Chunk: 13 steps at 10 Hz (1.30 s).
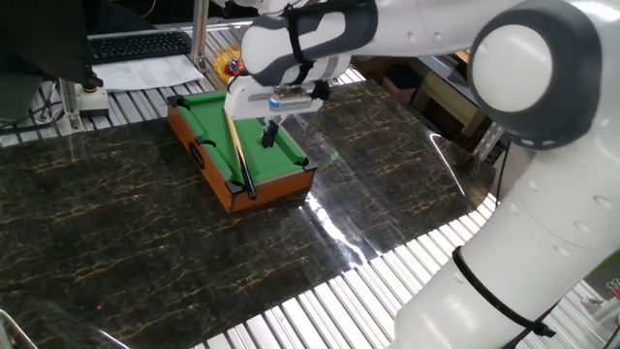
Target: Hit the pool ball
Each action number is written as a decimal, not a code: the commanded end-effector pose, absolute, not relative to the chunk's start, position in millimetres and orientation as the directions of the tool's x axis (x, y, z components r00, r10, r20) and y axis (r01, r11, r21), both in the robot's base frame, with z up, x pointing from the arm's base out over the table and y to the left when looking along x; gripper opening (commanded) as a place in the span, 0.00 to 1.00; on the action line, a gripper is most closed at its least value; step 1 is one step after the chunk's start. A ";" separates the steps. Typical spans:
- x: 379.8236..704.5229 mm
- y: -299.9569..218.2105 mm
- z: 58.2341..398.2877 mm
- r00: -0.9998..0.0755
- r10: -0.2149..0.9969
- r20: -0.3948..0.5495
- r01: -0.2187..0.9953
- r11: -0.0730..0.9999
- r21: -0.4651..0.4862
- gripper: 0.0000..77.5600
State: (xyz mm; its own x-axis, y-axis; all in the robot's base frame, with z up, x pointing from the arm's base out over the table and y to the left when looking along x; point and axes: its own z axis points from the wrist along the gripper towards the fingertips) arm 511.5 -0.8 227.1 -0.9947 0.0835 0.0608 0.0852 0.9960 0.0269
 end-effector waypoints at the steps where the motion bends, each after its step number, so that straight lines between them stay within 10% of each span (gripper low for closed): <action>1: 513.5 -3.2 215.6 -0.990 0.141 0.017 0.141 0.990 0.022 0.00; 13: 503.6 -1.3 208.5 -0.937 0.348 -0.026 0.348 0.937 -0.027 0.00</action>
